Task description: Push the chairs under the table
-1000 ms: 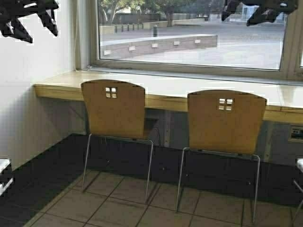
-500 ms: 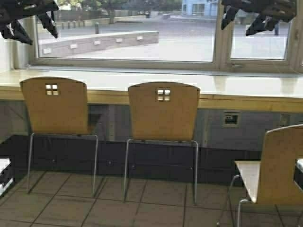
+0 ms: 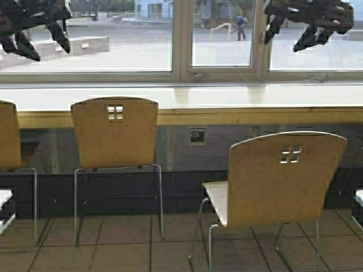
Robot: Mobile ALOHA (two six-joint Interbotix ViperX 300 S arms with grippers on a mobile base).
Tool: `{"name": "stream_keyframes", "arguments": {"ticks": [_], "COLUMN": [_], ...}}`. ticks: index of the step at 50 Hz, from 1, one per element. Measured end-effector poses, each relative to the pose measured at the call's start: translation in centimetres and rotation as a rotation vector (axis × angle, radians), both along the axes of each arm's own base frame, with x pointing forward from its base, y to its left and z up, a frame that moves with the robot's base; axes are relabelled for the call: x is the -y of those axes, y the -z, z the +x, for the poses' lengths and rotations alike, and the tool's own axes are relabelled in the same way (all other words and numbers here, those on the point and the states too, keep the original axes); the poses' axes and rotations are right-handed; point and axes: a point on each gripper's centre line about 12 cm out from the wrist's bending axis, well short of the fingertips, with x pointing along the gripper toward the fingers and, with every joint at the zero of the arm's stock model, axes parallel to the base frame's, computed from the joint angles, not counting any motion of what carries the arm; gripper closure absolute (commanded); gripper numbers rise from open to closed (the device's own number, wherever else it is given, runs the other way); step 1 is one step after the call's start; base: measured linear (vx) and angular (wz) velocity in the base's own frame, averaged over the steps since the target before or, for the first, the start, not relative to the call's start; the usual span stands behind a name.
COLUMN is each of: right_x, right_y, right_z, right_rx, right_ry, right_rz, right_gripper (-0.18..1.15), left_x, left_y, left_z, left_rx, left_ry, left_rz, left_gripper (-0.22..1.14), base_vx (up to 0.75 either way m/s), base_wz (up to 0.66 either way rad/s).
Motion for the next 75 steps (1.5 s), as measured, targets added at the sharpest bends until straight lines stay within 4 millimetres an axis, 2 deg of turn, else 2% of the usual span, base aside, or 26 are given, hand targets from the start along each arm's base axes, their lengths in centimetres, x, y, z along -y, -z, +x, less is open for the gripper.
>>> {"name": "stream_keyframes", "arguments": {"ticks": [31, 49, 56, 64, 75], "right_x": [-0.2, -0.3, -0.5, -0.6, -1.0], "right_y": [2.0, 3.8, 6.1, 8.8, 10.3], "right_z": [0.1, 0.2, 0.2, 0.9, 2.8], "right_rx": [-0.094, -0.183, -0.274, -0.342, -0.373], "right_ry": [0.023, 0.077, 0.153, 0.261, 0.328], "right_rz": [0.023, 0.088, 0.165, 0.244, 0.298], "right_gripper": [0.03, 0.03, 0.03, 0.03, 0.03], "left_x": [0.2, 0.5, 1.2, 3.9, 7.3], "left_y": [0.4, 2.4, 3.7, 6.1, 10.4], "left_z": [-0.1, 0.5, 0.9, 1.8, 4.0], "left_rx": [-0.036, -0.136, -0.211, -0.323, -0.500], "left_ry": [-0.014, -0.014, -0.044, -0.080, -0.334], "left_rz": [-0.035, -0.039, -0.105, -0.209, -0.474], "left_gripper": [0.01, 0.01, 0.01, 0.01, 0.01], "base_vx": [0.02, 0.11, 0.15, 0.18, 0.22], "base_wz": [-0.29, -0.19, -0.10, -0.07, -0.03]}}
